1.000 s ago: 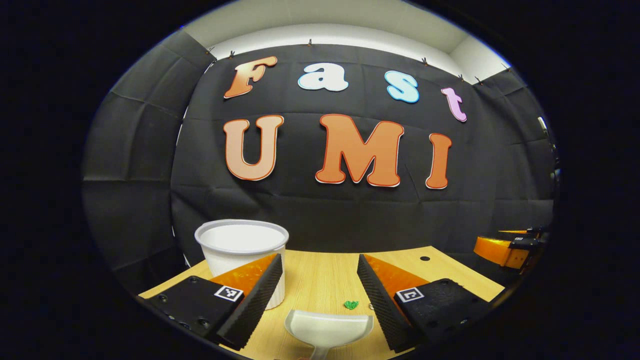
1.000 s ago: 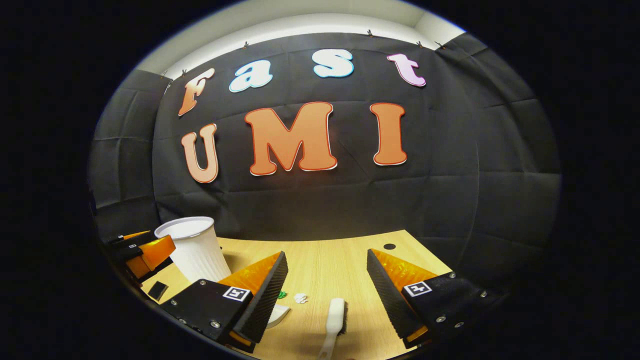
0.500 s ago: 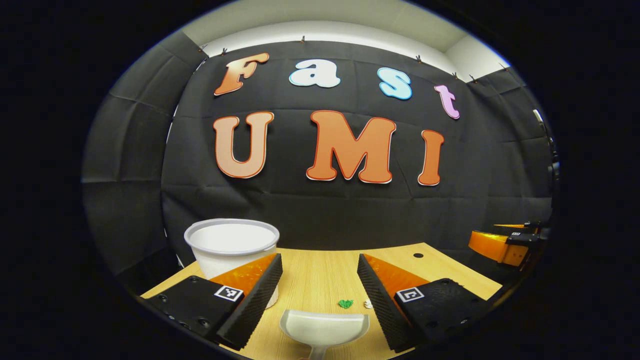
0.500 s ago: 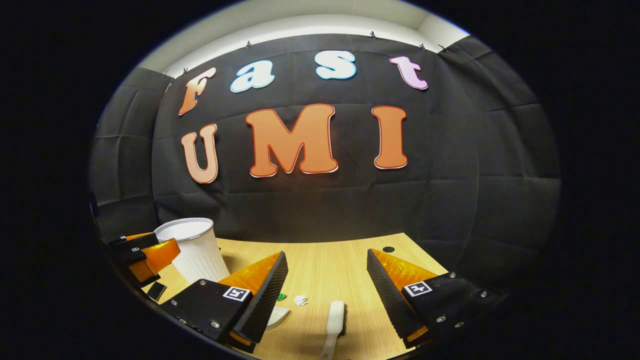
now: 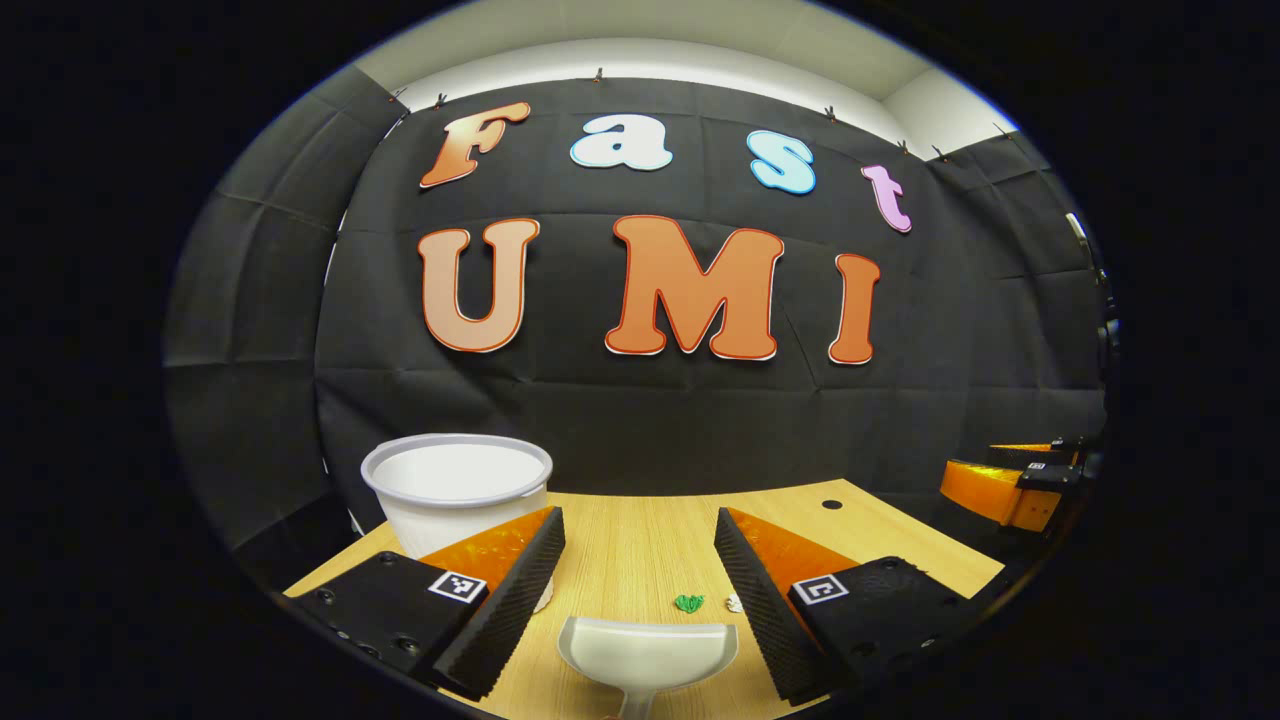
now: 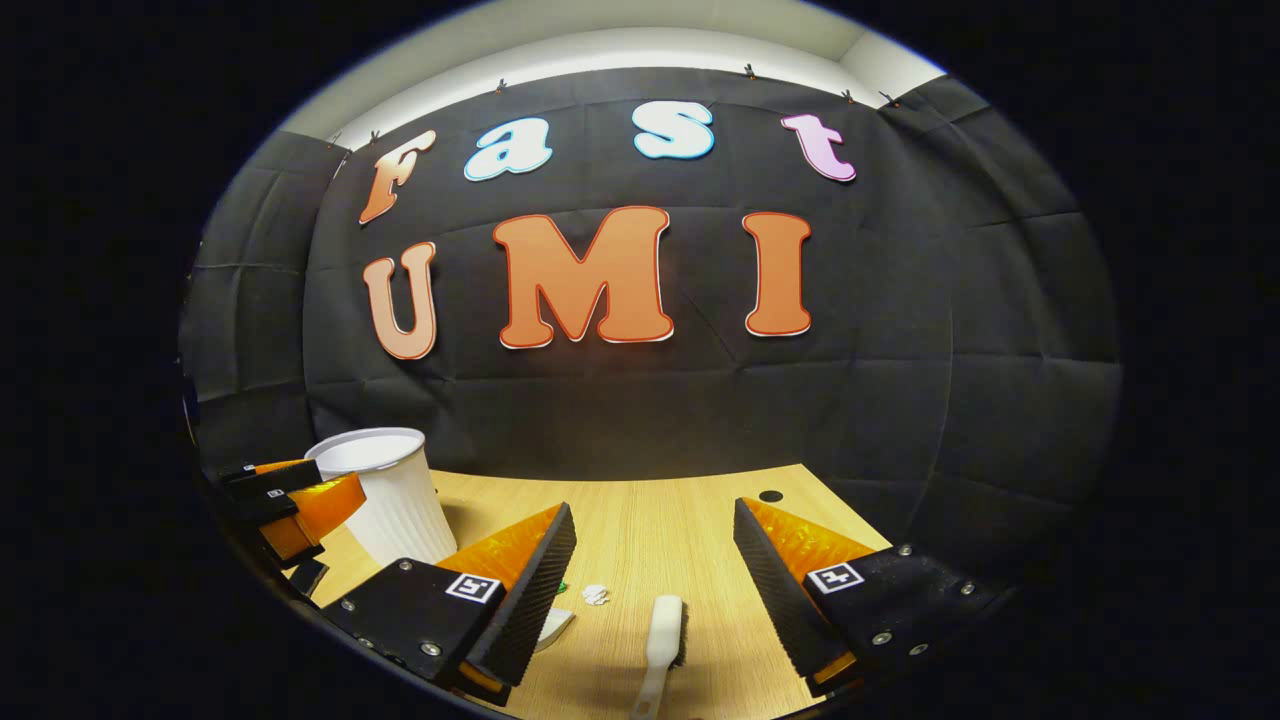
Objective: Pick up the small broom and dustpan from the desktop, sweep the trash into the dustpan with the broom, and then empty the trash into the garbage bin.
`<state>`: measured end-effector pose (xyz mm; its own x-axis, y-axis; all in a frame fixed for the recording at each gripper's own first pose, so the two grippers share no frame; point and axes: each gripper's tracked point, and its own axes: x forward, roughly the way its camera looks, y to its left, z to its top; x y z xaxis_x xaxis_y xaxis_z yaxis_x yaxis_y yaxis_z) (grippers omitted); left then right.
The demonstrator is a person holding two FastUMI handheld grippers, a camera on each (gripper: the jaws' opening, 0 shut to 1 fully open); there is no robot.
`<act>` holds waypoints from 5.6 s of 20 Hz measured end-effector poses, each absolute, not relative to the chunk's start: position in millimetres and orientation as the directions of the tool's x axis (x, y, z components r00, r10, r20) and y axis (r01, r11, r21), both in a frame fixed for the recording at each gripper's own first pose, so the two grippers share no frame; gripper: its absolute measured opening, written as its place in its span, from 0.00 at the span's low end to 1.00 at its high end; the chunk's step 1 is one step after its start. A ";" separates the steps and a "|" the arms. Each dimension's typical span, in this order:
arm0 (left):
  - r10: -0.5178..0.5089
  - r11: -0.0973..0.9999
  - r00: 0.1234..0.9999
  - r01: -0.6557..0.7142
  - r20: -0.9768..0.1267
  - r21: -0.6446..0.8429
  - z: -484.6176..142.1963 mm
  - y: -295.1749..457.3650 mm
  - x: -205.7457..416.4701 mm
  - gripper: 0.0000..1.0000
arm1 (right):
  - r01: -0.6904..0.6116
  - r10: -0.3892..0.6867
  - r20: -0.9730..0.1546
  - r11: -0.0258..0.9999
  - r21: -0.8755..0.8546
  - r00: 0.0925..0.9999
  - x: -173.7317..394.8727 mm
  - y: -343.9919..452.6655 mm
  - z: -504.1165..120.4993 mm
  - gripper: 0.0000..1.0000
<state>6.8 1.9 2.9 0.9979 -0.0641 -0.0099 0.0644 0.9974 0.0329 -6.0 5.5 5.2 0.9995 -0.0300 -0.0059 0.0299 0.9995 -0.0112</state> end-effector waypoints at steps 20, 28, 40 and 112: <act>-0.090 0.995 0.994 0.093 -0.059 0.043 -12.2 2.4 14.7 0.95 | 0.025 -0.027 -0.031 0.999 -0.042 0.999 1.2 8.0 -2.9 0.96; -0.247 0.957 0.745 0.287 -0.619 -0.036 -139.1 -0.3 -4.7 0.96 | 0.019 -0.019 -0.082 1.000 -0.009 0.996 9.6 -4.3 -28.7 0.95; -0.047 0.971 0.124 0.237 -0.991 -0.016 -244.1 28.9 -10.2 0.98 | 0.037 -0.010 -0.253 0.994 0.103 0.967 30.3 -46.3 -80.3 0.96; -0.176 0.570 0.115 0.822 -0.978 -0.005 -241.1 106.8 76.9 0.25 | -0.722 0.047 -0.984 0.686 -0.093 0.172 139.7 48.8 -303.6 0.09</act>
